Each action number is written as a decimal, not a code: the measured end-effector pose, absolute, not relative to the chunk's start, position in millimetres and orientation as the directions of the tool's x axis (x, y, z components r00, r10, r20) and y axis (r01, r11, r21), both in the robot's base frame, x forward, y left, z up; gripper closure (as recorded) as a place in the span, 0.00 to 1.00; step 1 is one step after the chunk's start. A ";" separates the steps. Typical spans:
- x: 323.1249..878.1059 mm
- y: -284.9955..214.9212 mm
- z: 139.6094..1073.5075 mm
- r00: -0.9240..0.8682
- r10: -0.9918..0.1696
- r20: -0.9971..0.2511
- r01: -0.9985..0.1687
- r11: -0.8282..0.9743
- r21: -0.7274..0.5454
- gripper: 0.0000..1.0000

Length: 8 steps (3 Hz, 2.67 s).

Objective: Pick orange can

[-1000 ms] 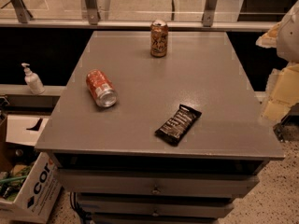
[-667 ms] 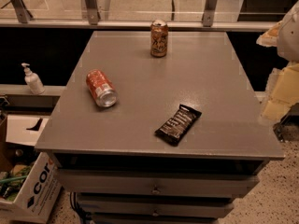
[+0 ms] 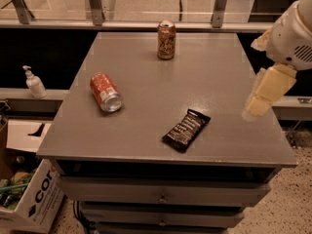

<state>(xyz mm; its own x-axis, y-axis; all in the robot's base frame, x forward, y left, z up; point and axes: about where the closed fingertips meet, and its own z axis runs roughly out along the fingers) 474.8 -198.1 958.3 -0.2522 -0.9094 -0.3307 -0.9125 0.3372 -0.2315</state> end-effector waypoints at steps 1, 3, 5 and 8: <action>508.4 -184.3 943.3 -0.257 -0.871 -0.418 -0.905 0.369 -0.213 0.00; 579.6 -157.6 917.7 -0.225 -0.738 -0.636 -0.891 0.419 -0.172 0.00; 607.5 -135.9 910.1 -0.180 -0.639 -0.748 -0.893 0.425 -0.148 0.00; 649.0 -111.5 896.6 -0.140 -0.504 -0.852 -0.864 0.482 -0.143 0.00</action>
Offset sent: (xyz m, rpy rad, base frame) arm 0.1214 0.0376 -0.0484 0.3629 -0.0806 -0.0265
